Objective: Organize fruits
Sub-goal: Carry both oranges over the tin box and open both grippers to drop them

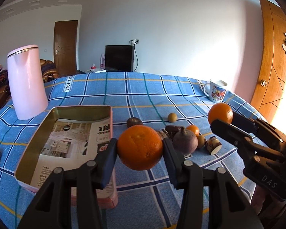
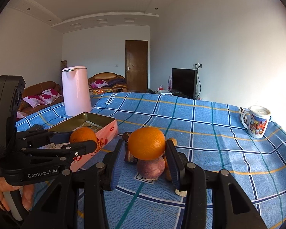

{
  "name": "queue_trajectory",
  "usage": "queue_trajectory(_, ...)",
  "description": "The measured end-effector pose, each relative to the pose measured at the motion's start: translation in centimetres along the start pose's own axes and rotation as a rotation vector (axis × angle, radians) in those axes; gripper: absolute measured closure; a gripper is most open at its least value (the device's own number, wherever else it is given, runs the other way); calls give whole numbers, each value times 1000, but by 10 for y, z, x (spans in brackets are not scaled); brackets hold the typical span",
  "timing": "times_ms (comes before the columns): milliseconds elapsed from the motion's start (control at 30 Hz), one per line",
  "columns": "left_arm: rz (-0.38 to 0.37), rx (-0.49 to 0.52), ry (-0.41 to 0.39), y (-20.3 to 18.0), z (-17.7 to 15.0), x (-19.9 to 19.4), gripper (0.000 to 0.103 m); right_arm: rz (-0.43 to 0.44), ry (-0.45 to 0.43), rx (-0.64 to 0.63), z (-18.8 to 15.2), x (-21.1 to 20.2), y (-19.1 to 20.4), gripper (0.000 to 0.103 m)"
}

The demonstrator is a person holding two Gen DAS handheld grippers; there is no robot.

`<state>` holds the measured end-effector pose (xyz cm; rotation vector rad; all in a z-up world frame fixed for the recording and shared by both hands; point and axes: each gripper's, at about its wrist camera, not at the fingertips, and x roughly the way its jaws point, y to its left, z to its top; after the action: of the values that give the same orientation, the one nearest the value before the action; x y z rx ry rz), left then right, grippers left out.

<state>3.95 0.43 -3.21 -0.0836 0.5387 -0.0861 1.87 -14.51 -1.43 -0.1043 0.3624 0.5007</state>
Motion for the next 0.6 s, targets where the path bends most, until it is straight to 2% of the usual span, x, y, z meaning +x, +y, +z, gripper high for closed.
queue_trajectory(367,105,-83,-29,58,6,-9,54,99,-8,-66,25,29,42,58)
queue_trajectory(600,156,-127,-12,90,5,-7,54,169,14,-109,31,56,78,58)
